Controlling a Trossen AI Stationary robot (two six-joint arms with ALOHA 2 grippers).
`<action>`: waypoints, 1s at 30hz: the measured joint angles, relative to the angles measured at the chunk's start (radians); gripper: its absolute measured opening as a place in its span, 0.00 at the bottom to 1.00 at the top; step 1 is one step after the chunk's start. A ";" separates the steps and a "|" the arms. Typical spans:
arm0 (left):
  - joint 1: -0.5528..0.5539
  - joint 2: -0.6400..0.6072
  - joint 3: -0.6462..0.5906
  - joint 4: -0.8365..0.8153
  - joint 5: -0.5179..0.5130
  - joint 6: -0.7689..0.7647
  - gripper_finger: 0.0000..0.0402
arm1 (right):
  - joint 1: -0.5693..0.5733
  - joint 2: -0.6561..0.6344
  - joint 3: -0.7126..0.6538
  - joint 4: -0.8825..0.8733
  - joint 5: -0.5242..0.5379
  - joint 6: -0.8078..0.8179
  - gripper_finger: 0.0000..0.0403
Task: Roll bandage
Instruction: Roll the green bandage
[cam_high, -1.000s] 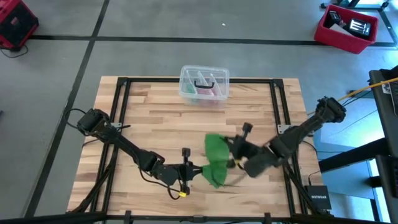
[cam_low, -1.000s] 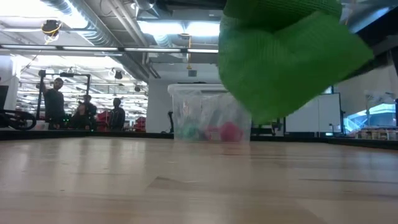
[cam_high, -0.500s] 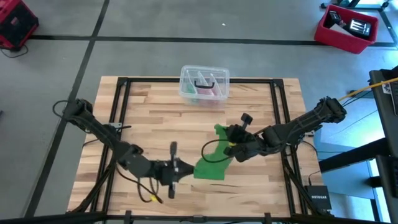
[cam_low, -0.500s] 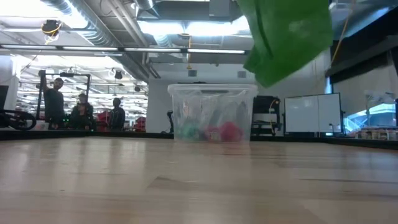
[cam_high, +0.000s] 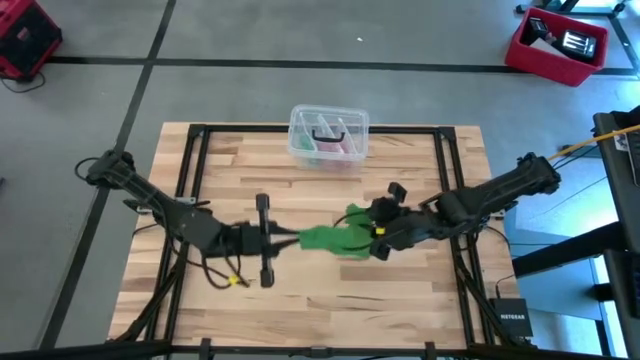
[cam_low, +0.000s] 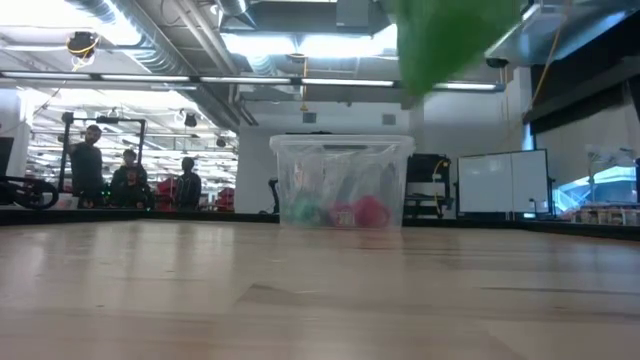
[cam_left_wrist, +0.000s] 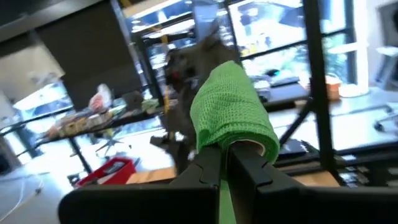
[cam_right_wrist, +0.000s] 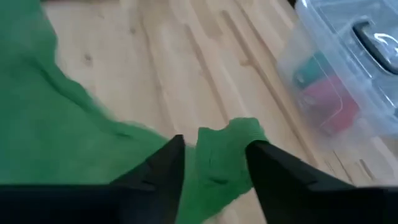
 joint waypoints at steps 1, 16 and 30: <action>0.003 -0.001 0.000 0.001 -0.003 -0.005 0.00 | 0.010 -0.007 0.025 -0.023 -0.008 0.000 0.47; -0.002 0.001 0.000 -0.021 0.000 0.000 0.00 | 0.156 -0.039 0.033 -0.085 -0.157 0.066 0.61; -0.002 0.002 -0.001 -0.028 0.008 -0.012 0.00 | 0.474 -0.020 -0.081 0.377 0.503 -0.127 0.61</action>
